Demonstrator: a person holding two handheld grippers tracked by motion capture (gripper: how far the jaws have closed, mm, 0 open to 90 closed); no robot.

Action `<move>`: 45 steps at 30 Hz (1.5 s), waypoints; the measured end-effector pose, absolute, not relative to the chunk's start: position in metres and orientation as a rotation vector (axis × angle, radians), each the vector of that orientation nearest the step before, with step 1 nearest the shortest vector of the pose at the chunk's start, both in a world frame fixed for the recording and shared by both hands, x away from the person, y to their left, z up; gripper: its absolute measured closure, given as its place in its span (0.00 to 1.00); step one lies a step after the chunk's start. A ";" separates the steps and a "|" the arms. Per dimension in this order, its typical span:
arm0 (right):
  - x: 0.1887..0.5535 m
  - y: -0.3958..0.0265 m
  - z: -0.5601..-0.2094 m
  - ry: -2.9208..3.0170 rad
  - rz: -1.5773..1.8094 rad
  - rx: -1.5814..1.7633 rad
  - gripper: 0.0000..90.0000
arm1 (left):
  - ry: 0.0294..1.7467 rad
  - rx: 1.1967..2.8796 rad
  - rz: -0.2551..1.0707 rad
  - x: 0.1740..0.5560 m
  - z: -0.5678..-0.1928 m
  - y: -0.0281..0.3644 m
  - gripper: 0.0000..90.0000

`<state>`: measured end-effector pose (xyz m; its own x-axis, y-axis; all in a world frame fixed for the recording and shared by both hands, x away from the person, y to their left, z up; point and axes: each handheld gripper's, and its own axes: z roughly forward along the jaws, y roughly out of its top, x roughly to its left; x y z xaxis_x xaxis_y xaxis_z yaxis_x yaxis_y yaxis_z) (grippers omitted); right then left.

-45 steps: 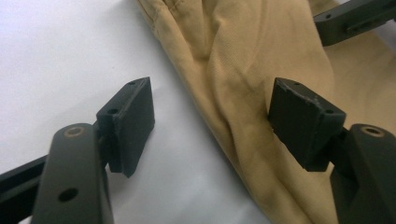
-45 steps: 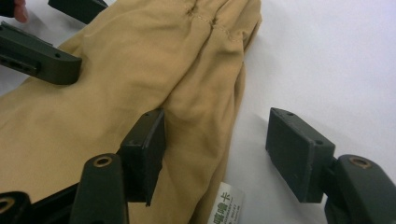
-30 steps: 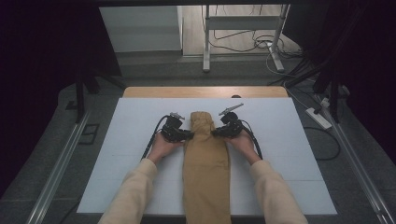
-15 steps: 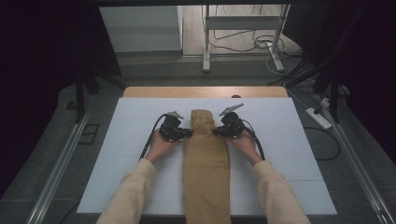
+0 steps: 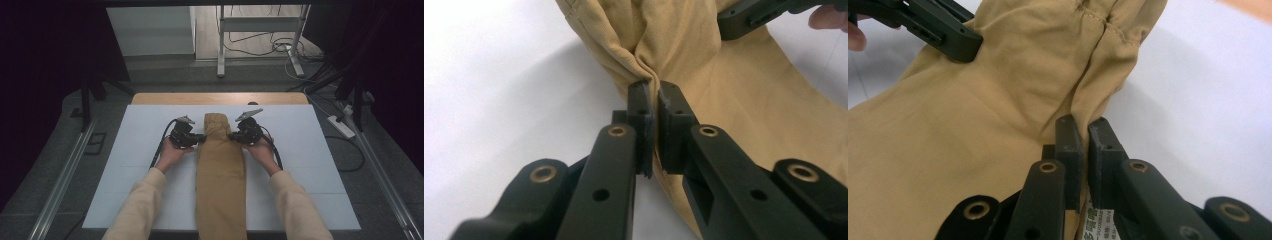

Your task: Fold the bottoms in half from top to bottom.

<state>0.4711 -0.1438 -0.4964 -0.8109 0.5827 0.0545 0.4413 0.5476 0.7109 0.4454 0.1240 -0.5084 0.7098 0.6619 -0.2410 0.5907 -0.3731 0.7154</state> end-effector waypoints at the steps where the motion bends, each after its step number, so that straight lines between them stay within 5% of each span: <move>1: 0.473 -0.143 -0.494 2.578 1.120 0.866 0.94 | 0.952 2.077 0.115 0.447 -0.506 0.124 0.95; 45: 0.432 -0.153 -0.469 2.559 1.235 0.787 0.94 | 0.828 2.042 0.143 0.400 -0.483 0.130 0.95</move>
<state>0.4324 -0.1527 -0.4695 -0.8400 0.5398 0.0545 0.3786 0.5112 0.7716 0.4002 0.1305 -0.4831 0.7688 0.6053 -0.2064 0.5015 -0.3705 0.7818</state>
